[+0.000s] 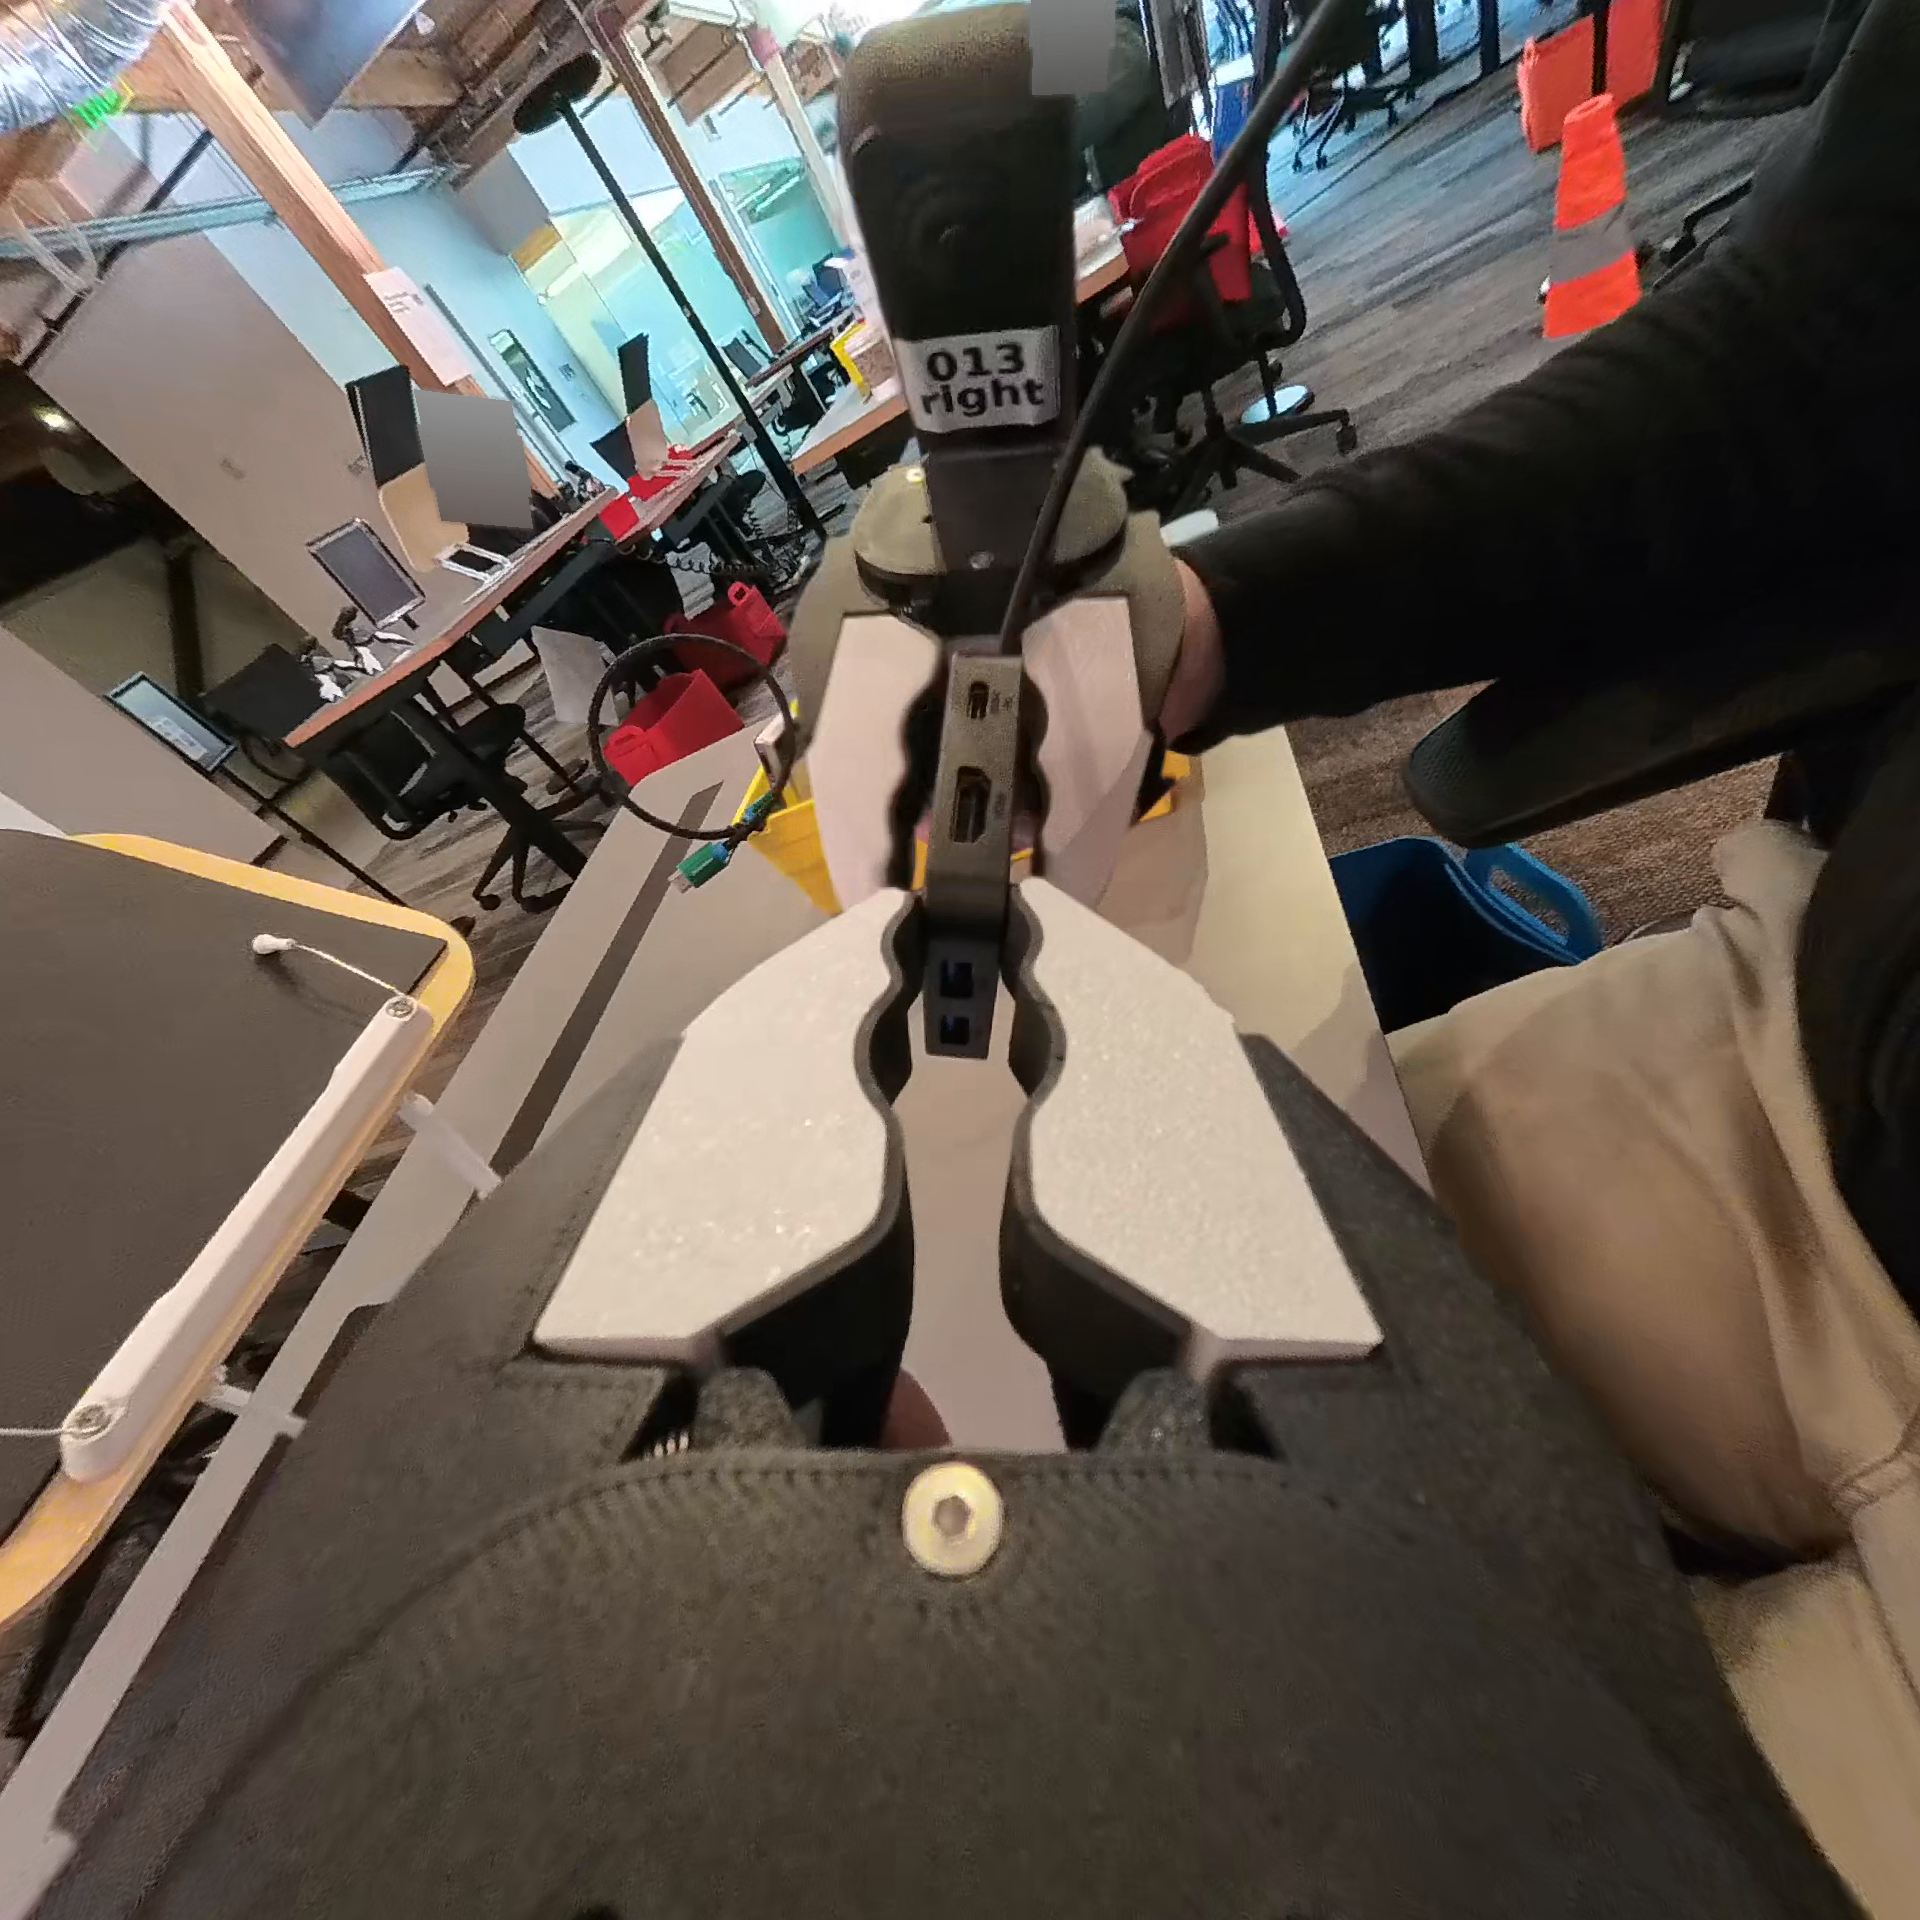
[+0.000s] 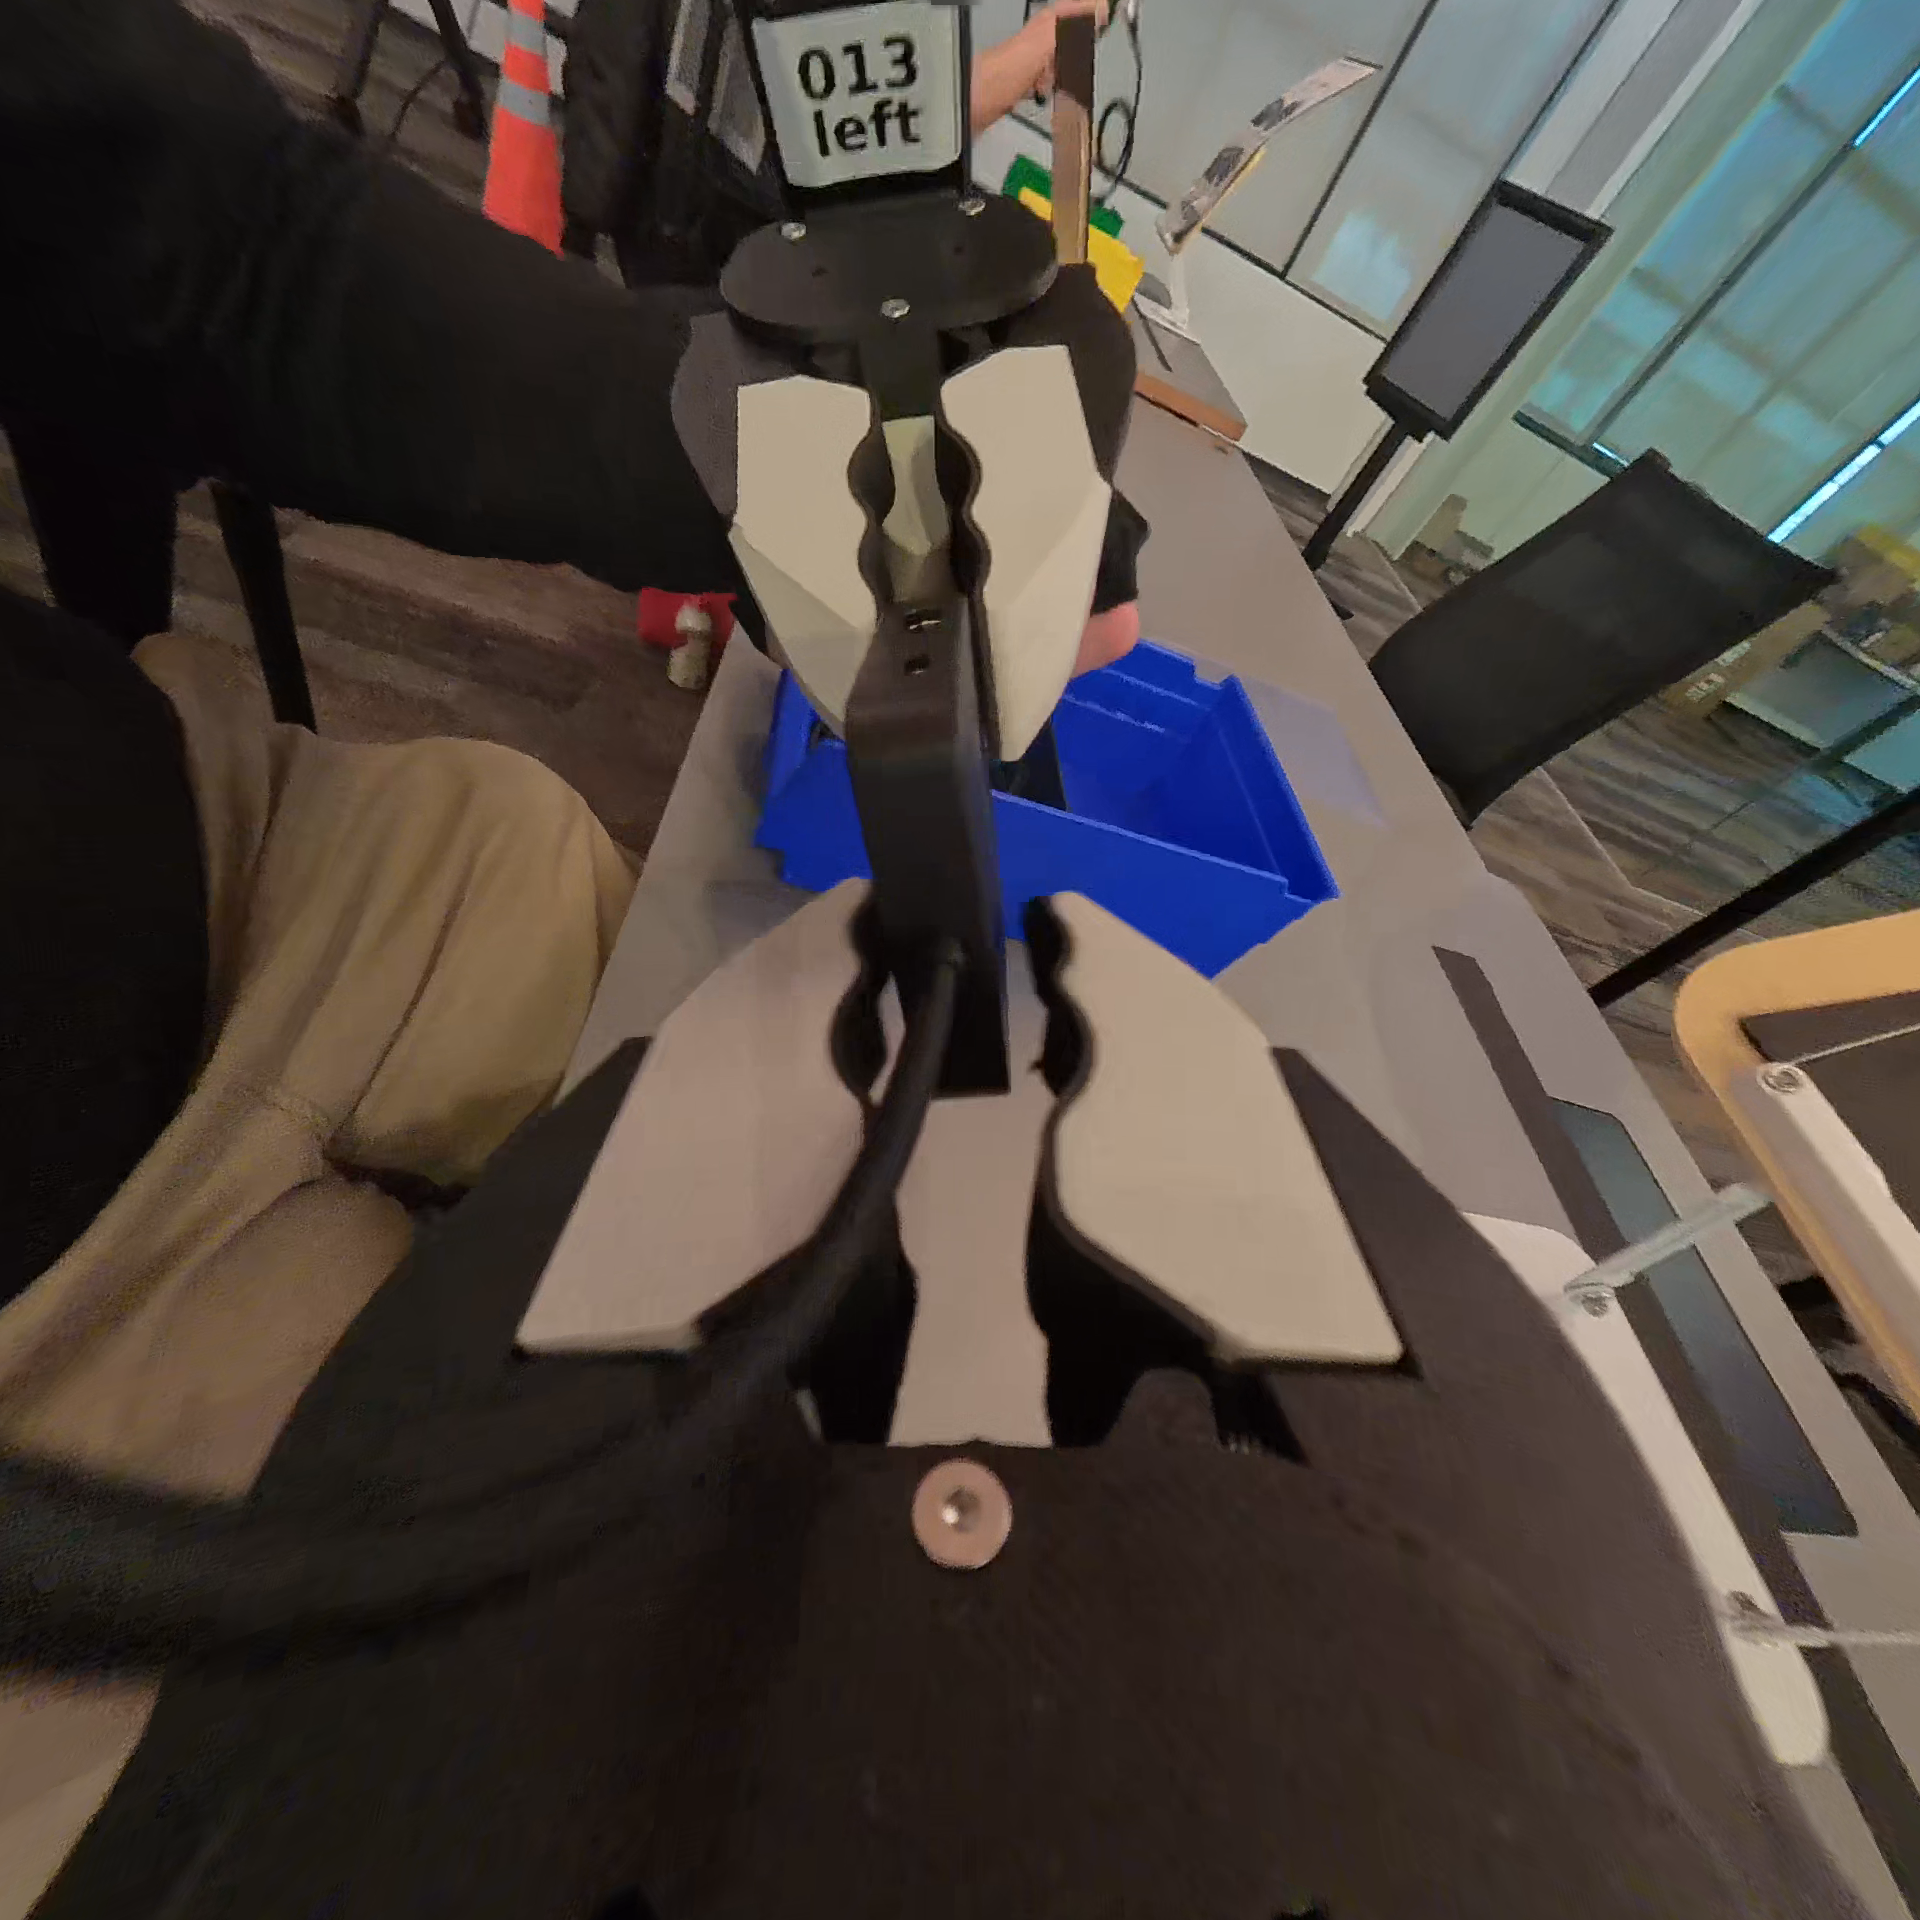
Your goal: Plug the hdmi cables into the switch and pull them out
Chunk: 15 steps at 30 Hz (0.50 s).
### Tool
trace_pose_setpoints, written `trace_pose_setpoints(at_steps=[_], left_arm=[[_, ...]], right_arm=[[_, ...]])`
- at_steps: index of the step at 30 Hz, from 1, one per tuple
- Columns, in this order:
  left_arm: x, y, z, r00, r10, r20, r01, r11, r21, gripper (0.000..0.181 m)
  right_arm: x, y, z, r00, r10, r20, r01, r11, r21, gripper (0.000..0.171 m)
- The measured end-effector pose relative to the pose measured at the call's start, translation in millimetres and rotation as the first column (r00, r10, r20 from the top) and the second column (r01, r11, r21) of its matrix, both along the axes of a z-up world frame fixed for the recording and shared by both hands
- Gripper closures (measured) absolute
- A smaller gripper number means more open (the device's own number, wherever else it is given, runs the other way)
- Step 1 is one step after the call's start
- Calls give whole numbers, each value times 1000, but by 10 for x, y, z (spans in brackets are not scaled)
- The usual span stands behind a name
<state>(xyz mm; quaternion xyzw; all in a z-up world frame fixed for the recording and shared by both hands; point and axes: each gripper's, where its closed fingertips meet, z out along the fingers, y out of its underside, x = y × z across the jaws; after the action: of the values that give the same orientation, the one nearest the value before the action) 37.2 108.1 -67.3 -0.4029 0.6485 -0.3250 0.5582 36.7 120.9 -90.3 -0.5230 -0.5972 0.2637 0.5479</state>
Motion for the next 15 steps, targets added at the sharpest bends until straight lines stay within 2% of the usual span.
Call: trace_pose_setpoints(at_steps=[1, 5, 8, 11, 15], left_arm=[[3, -2, -3, 1000, -3, 5, 4, 1000, -12, 167], [-17, 16, -1, 1000, -9, 17, 9, 999, -40, 167], [-61, 113, -28, 999, 44, -26, -45, 998, -39, 165], [-235, 263, 24, 989, 127, -77, -126, 992, 17, 148], [-693, 582, 104, 925, 348, -152, -321, 931, 174, 150]], right_arm=[[-14, 3, -14, 1000, -13, 14, 12, 1000, 15, 157], [-22, 25, -3, 998, -62, 17, 62, 997, 41, 158], [-17, 91, -21, 992, -121, 39, 120, 992, 40, 158], [42, 176, -53, 983, -181, 43, 180, 983, 32, 158], [158, 300, -163, 962, -260, 79, 258, 966, 31, 159]])
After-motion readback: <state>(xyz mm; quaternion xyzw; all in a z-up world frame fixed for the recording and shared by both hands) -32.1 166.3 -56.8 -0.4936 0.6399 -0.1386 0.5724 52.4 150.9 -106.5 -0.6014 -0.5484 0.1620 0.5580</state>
